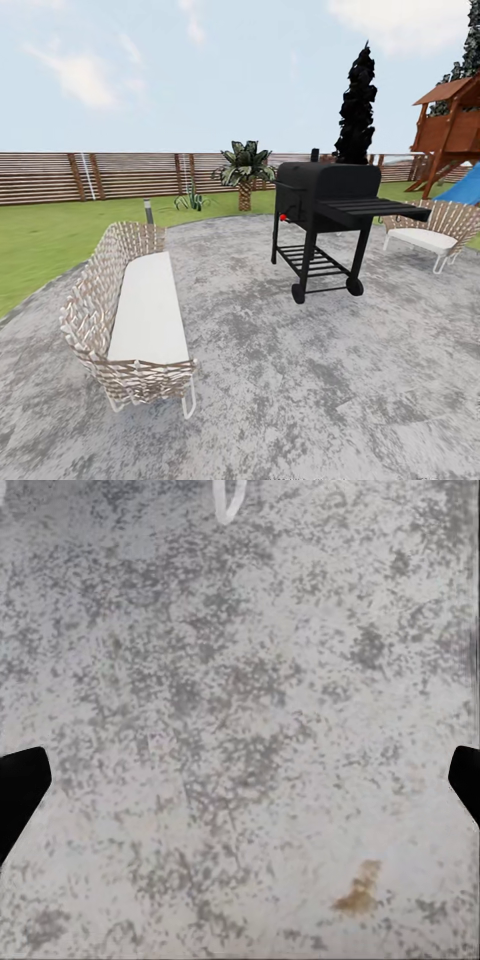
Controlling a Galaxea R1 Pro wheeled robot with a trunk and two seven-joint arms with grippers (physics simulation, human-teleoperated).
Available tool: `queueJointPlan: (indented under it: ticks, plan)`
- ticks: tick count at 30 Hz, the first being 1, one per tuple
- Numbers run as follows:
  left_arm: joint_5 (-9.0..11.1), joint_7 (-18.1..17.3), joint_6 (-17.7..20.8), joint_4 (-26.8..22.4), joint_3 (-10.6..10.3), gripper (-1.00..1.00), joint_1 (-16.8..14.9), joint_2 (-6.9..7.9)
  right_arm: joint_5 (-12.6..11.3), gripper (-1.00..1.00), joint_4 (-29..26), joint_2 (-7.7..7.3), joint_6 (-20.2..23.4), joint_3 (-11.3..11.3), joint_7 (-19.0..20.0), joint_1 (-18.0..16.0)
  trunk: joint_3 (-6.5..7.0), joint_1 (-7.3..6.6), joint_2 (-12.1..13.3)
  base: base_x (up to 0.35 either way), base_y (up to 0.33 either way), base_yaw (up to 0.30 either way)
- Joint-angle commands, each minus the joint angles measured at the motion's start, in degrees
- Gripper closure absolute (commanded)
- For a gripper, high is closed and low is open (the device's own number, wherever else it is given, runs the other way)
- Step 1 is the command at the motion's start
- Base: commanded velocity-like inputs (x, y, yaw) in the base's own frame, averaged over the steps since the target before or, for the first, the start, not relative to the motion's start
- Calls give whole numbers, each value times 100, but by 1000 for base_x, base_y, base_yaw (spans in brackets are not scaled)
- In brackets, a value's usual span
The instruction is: In the garden, pick up the pesticide atomizer on the floor and spray pesticide onto both trees until each tree trunk is fully covered.
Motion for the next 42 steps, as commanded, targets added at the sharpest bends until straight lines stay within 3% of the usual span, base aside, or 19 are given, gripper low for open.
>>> queueJointPlan:
  ticks: [1,9,42]
  plan:
    - [0,2,-103,11,-2,-100,7,7,5,-100,58,1,-73,-84,4,-1,-5,0,-3,0,0,-267]
    - [7,1,-264,23,-6,-100,24,31,-19,-100,572,33,-556,-239,15,-1,-5,0,-3,0,0,-268]
    - [8,-5,-271,26,-14,-100,24,20,-15,-100,548,44,-601,-255,-15,-1,-105,0,-3,0,0,-245]
